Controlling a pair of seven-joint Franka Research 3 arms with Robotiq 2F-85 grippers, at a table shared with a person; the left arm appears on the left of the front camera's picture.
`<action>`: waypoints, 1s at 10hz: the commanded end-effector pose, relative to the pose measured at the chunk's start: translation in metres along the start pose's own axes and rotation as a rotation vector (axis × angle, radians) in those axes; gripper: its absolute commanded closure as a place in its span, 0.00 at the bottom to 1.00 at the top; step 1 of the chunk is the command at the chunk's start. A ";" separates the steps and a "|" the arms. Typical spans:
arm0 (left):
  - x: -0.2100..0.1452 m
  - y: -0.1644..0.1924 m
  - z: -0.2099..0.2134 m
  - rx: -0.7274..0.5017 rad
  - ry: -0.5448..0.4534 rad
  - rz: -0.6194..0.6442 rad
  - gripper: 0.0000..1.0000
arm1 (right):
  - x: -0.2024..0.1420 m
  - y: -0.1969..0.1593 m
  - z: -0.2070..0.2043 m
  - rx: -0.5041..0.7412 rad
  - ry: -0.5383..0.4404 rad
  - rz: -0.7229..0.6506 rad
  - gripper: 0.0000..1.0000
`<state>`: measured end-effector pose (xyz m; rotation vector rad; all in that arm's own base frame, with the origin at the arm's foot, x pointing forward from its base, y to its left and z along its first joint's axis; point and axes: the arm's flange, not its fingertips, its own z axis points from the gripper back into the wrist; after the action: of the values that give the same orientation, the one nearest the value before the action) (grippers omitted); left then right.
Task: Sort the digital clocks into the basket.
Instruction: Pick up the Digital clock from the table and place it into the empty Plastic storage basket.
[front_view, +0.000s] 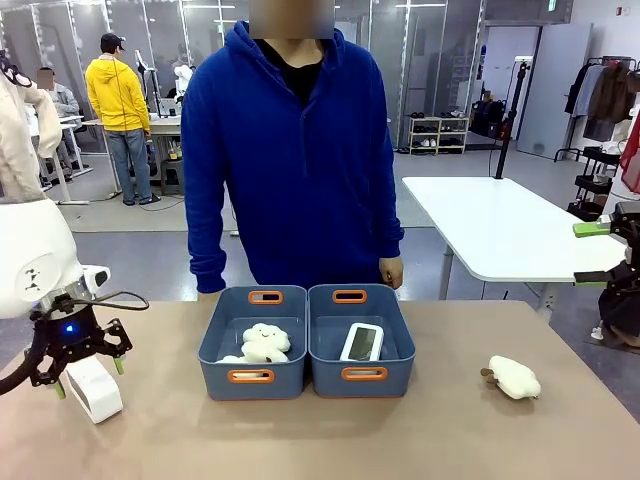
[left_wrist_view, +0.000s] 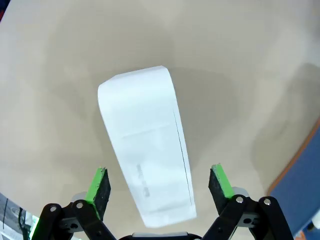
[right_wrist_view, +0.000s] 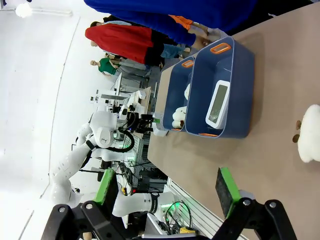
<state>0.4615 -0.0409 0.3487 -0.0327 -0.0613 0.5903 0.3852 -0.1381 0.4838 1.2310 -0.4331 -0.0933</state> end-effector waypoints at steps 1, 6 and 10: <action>0.009 -0.010 -0.010 0.025 0.008 0.027 0.00 | 0.001 0.000 0.000 0.011 -0.001 0.011 0.00; 0.011 -0.005 -0.017 0.042 0.002 0.013 1.00 | 0.001 0.000 0.000 0.011 -0.001 0.011 0.00; -0.006 0.009 0.040 -0.006 -0.100 -0.101 0.76 | 0.001 0.000 0.000 0.011 -0.001 0.011 0.00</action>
<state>0.4671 -0.0372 0.3645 -0.0075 -0.1066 0.5524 0.3852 -0.1382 0.4838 1.2306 -0.4330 -0.0936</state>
